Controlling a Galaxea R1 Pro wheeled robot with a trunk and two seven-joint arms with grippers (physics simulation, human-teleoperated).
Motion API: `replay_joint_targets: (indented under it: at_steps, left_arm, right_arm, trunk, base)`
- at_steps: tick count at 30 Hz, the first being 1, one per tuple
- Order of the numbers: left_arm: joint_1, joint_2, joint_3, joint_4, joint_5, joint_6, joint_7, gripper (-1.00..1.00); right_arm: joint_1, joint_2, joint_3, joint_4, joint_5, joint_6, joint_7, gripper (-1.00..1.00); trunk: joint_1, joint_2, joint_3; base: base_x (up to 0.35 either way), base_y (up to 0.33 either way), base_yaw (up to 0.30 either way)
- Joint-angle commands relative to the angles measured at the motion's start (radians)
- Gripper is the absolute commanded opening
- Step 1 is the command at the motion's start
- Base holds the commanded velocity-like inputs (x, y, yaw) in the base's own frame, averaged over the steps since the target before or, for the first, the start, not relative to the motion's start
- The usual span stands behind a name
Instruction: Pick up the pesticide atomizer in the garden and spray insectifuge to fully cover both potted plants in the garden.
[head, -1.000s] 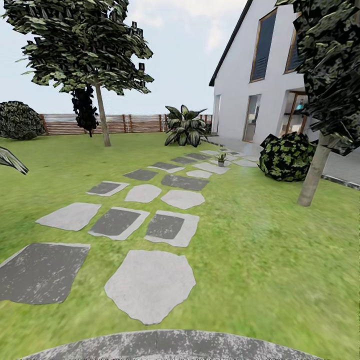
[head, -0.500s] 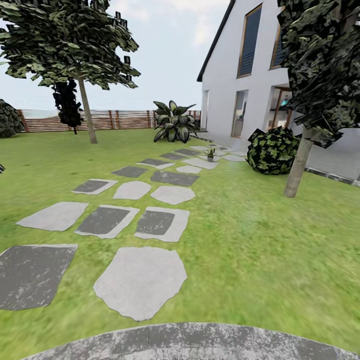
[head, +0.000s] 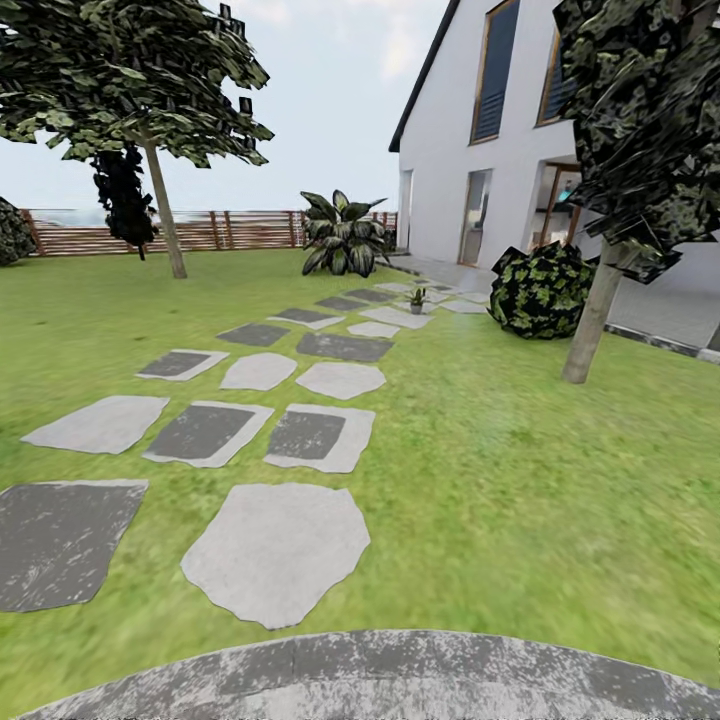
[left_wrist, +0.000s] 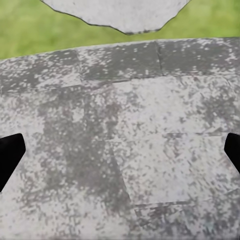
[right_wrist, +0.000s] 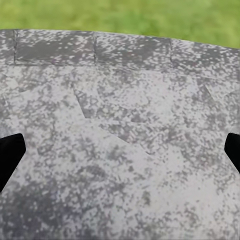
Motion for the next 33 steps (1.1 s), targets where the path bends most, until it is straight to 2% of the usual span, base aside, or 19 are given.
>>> replay_joint_targets:
  at_steps: [1, 17, 33]
  left_arm:
    - [-0.001, 0.000, 0.002, 0.001, 0.001, -0.003, 0.000, 1.00]
    - [-0.001, 0.000, 0.002, 0.001, 0.001, -0.003, 0.001, 1.00]
    - [-0.001, 0.000, 0.002, 0.002, 0.001, -0.003, 0.001, 1.00]
  right_arm:
    - [-0.001, 0.000, -0.001, 0.001, 0.000, -0.003, 0.000, 1.00]
    - [-0.001, 0.000, 0.000, 0.001, 0.000, -0.003, 0.000, 1.00]
    - [-0.001, 0.000, 0.000, 0.001, 0.000, -0.003, 0.000, 1.00]
  trunk:
    - [0.004, -0.008, -0.006]
    - [0.065, -0.120, -0.080]
    - [0.126, -0.232, -0.133]
  base:
    - [0.000, 0.000, 0.000]
    - [0.000, 0.000, 0.024]
    - [0.000, 0.000, 0.024]
